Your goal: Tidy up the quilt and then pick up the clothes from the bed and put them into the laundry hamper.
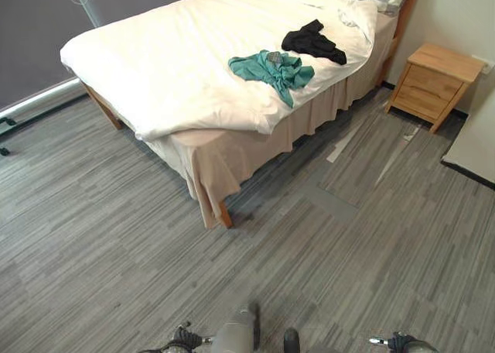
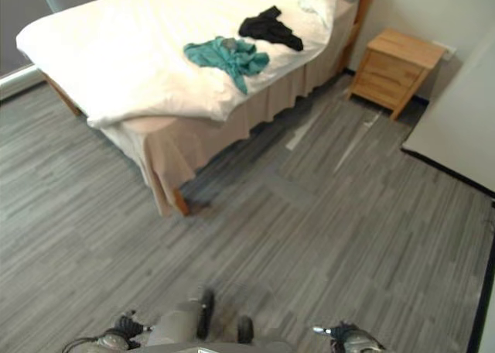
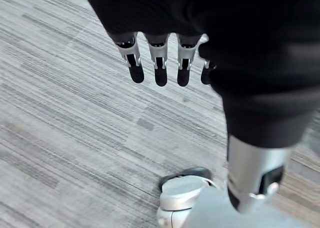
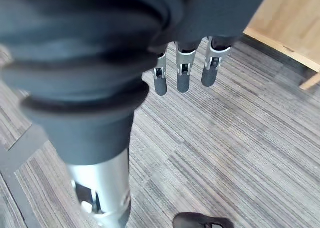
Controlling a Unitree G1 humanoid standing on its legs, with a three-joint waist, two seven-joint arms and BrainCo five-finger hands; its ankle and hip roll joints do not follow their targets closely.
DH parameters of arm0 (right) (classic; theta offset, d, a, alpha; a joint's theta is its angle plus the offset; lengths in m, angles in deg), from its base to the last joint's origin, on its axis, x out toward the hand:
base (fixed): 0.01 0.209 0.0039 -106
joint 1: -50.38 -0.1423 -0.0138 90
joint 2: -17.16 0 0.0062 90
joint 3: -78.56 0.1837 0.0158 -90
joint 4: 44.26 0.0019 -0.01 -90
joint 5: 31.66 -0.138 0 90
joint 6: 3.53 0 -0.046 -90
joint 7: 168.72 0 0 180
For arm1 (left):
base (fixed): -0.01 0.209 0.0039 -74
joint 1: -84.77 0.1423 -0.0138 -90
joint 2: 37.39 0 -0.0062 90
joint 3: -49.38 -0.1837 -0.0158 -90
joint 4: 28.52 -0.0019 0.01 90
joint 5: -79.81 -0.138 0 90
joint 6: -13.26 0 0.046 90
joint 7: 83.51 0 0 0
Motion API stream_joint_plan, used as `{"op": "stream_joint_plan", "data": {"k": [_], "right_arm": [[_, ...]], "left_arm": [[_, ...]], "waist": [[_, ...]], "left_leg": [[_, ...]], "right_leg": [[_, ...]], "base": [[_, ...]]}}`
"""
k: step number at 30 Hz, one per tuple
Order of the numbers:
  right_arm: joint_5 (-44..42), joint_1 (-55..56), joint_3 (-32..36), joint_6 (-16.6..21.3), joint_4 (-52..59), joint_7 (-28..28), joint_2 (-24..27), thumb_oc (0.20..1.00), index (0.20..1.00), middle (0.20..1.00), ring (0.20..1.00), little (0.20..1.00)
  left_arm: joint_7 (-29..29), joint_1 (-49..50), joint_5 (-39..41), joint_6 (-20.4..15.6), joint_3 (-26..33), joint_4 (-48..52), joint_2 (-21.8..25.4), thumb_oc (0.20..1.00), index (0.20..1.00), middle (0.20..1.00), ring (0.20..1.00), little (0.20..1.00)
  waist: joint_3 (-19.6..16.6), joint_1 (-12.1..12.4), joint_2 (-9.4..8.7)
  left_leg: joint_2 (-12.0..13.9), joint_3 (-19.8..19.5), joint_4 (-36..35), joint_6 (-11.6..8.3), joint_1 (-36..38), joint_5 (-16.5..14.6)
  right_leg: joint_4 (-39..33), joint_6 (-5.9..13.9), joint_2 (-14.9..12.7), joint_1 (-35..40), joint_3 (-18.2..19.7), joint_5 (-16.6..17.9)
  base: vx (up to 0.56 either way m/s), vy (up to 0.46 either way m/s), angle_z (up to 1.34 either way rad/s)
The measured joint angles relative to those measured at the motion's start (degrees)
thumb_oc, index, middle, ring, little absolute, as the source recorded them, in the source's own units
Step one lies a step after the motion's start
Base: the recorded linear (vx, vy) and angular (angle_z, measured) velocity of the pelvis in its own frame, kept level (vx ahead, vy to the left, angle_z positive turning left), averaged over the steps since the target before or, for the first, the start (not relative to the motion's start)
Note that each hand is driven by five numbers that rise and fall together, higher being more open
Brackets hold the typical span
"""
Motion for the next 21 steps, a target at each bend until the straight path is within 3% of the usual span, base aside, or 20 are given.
{"op": "stream_joint_plan", "data": {"k": [1,2,3,4,5,6,7,8,9,11,12,13,14,15,16,17,18,19,20,21], "right_arm": [[0.2,-0.1,0.0,-0.2,-1.2,0.0,0.9,1.0,1.0,1.0,1.0,1.0],[0.6,0.7,0.0,0.1,-1.1,0.0,0.6,1.0,1.0,1.0,1.0,1.0],[1.2,1.2,0.0,0.2,-1.5,-0.2,0.3,1.0,1.0,1.0,1.0,1.0],[1.7,2.1,-0.1,0.4,-0.8,-0.2,0.2,1.0,1.0,1.0,1.0,1.0],[1.7,3.5,-0.4,0.7,0.8,-0.2,-1.1,1.0,1.0,1.0,1.0,1.0],[1.7,5.3,-0.8,0.7,2.1,-0.3,-2.5,1.0,1.0,1.0,1.0,1.0],[1.7,6.8,-0.8,0.8,3.3,-0.4,-3.3,1.0,1.0,1.0,1.0,1.0],[1.7,8.6,-0.5,-0.4,2.8,-0.5,-3.9,1.0,1.0,1.0,1.0,1.0],[1.7,9.2,-0.2,-0.7,2.7,-0.4,-4.1,1.0,1.0,1.0,1.0,1.0],[1.7,9.8,-0.2,-1.0,2.5,-0.5,-5.2,1.0,1.0,1.0,1.0,1.0],[1.7,9.2,0.2,-0.9,2.6,-0.6,-5.7,1.0,1.0,1.0,1.0,1.0],[1.7,9.2,-0.1,-0.8,2.6,-0.5,-5.4,1.0,1.0,1.0,1.0,1.0],[1.6,9.0,0.4,-0.7,2.6,-0.5,-5.3,1.0,1.0,1.0,1.0,1.0],[1.0,8.9,2.1,-0.5,3.0,-0.4,-5.5,1.0,1.0,1.0,1.0,1.0],[0.7,9.0,1.4,-0.3,3.7,-0.4,-5.3,1.0,1.0,1.0,1.0,1.0],[0.2,9.6,2.7,0.0,4.3,-0.4,-5.4,1.0,1.0,1.0,1.0,1.0],[-0.8,8.9,4.1,-0.1,3.8,-0.4,-5.8,1.0,1.0,1.0,1.0,1.0],[-1.0,8.8,4.4,0.0,3.4,-0.4,-6.0,1.0,1.0,1.0,1.0,1.0],[-1.3,8.1,4.4,0.7,3.0,-0.2,-6.0,1.0,1.0,1.0,1.0,1.0],[-1.3,8.0,4.6,0.7,3.1,-0.2,-5.9,1.0,1.0,1.0,1.0,1.0]], "left_arm": [[0.0,0.0,0.0,0.4,1.6,-0.4,-0.1,1.0,1.0,1.0,1.0,1.0],[-0.1,0.6,0.0,0.5,1.8,-1.0,0.1,1.0,1.0,1.0,1.0,1.0],[-0.1,1.9,0.0,0.6,2.1,-2.3,-0.4,1.0,1.0,1.0,1.0,1.0],[-0.2,4.5,-0.2,1.0,2.0,-2.8,-1.2,1.0,1.0,1.0,1.0,1.0],[-0.2,4.9,-0.3,1.4,0.9,-4.1,-0.3,1.0,1.0,1.0,1.0,1.0],[-0.1,4.9,-0.3,1.7,0.4,-4.8,1.0,1.0,1.0,1.0,1.0,1.0],[0.0,5.0,-0.3,1.8,0.3,-4.7,2.0,1.0,1.0,1.0,1.0,1.0],[0.0,3.2,-0.3,1.6,0.3,-3.7,3.0,1.0,1.0,1.0,1.0,1.0],[0.1,1.9,-0.3,1.5,0.3,-3.3,3.0,1.0,1.0,1.0,1.0,1.0],[0.3,-2.4,-0.3,1.2,-1.3,-3.0,2.9,1.0,1.0,1.0,1.0,1.0],[0.5,-5.0,-0.3,0.4,-1.4,-2.9,2.7,1.0,1.0,1.0,1.0,1.0],[0.6,-6.2,-0.3,0.3,-1.2,-3.7,2.2,1.0,1.0,1.0,1.0,1.0],[0.7,-6.5,-0.3,0.1,-1.2,-4.0,1.6,1.0,1.0,1.0,1.0,1.0],[0.9,-6.3,-0.3,-0.1,-1.2,-4.3,1.1,1.0,1.0,1.0,1.0,1.0],[1.0,-6.3,-0.3,-0.1,-1.2,-5.4,0.6,1.0,1.0,1.0,1.0,1.0],[0.8,-5.2,-0.3,0.0,-1.1,-5.1,0.8,1.0,1.0,1.0,1.0,1.0],[1.0,-2.0,-0.2,0.0,0.0,-4.6,1.6,1.0,1.0,1.0,1.0,1.0],[1.1,1.0,-0.1,0.4,0.9,-4.8,2.0,1.0,1.0,1.0,1.0,1.0],[1.4,4.2,-0.1,0.3,2.4,-4.7,1.8,1.0,1.0,1.0,1.0,1.0],[1.3,4.9,-0.1,0.6,2.4,-5.1,1.7,1.0,1.0,1.0,1.0,1.0]], "waist": [[0.0,0.4,1.93],[-0.1,0.6,1.7],[-0.5,0.9,2.36],[-1.4,1.3,6.41],[-1.6,0.1,6.96],[-1.8,-1.1,5.53],[-2.4,-2.7,3.75],[-2.5,-3.0,1.47],[-2.4,-3.1,0.98],[-2.3,-3.3,1.29],[-2.3,-3.3,1.08],[-2.6,-3.6,0.72],[-2.5,-3.7,0.91],[-2.4,-4.2,0.87],[-2.8,-4.7,0.55],[-3.4,-4.6,0.68],[-4.9,-4.2,-1.42],[-5.2,-4.1,-1.58],[-5.8,-4.1,-1.27],[-5.7,-4.2,-1.22]], "left_leg": [[0.6,3.2,-4.7,2.43,1.4,2.2],[-0.4,4.4,-2.9,3.92,2.7,2.9],[-0.4,4.5,-1.4,4.97,5.6,2.5],[3.3,3.7,-2.6,7.61,11.8,2.1],[4.8,2.6,-3.5,11.2,14.8,6.1],[3.7,1.6,-3.2,11.77,15.9,4.6],[2.4,0.8,-3.8,11.5,17.0,3.5],[-0.3,-0.4,-4.3,11.59,18.9,2.4],[-1.3,-1.5,-4.7,10.85,19.5,2.2],[-2.0,-5.6,-4.8,9.53,20.1,1.3],[-3.1,-9.4,-4.7,8.73,21.0,0.8],[-3.4,-11.5,-4.7,7.92,22.2,0.3],[-4.1,-13.2,-4.7,6.91,23.2,-0.4],[-4.4,-16.5,-4.1,3.5,24.3,-2.0],[-4.5,-17.8,-3.2,3.29,24.4,-3.0],[-4.5,-17.9,-4.1,3.7,25.7,-4.8],[-4.6,-17.7,-4.8,6.75,28.4,-7.0],[-4.5,-18.4,-4.8,6.11,29.6,-7.8],[-3.0,-18.7,-3.0,3.55,30.3,-9.1],[-3.1,-18.1,-0.6,3.13,29.5,-9.3]], "right_leg": [[0.4,-0.7,1.7,3.1,0.7,-1.4],[0.9,0.54,1.2,5.1,1.0,-2.6],[4.7,1.41,2.4,5.5,0.9,-3.5],[20.0,5.2,6.7,0.9,-2.0,-5.6],[37.8,7.1,6.5,-5.7,-8.3,-4.5],[48.9,8.09,3.4,-11.5,-10.6,-4.3],[53.9,7.87,0.9,-15.2,-11.2,-5.9],[53.3,9.37,-3.7,-19.7,-10.2,-7.9],[48.1,8.17,-5.8,-20.8,-9.9,-9.0],[24.4,6.89,-5.4,-19.3,-5.2,-9.3],[11.2,7.1,-5.4,-19.0,-0.9,-6.2],[3.8,7.19,-4.9,-17.1,4.0,-3.7],[0.5,7.56,-4.4,-16.7,6.0,-0.3],[0.0,7.77,-3.7,-16.7,9.4,2.2],[0.0,7.38,-3.2,-16.3,12.4,4.4],[0.2,7.78,-3.1,-16.1,12.3,6.5],[0.1,7.65,-4.2,-14.8,10.3,6.6],[0.4,7.12,-4.6,-13.8,8.1,10.0],[0.4,5.4,-4.0,-12.1,5.8,10.3],[0.4,4.46,-3.8,-11.4,4.9,9.6]], "base": [[0.44,0.034,-0.43],[0.55,0.037,-0.52],[0.46,0.032,-0.88],[0.35,0.015,-1.03],[0.39,0.01,-0.73],[0.28,-0.032,0.15],[0.56,-0.166,0.63],[0.53,-0.247,0.68],[0.41,-0.22,0.72],[0.27,-0.179,1.06],[0.57,-0.434,1.46],[0.42,-0.336,1.48],[0.41,-0.374,1.3],[0.23,-0.237,1.23],[0.37,-0.376,1.41],[0.47,-0.538,1.32],[0.34,-0.418,1.1],[0.29,-0.396,0.84],[0.16,-0.294,0.75],[0.11,-0.376,0.9]]}}
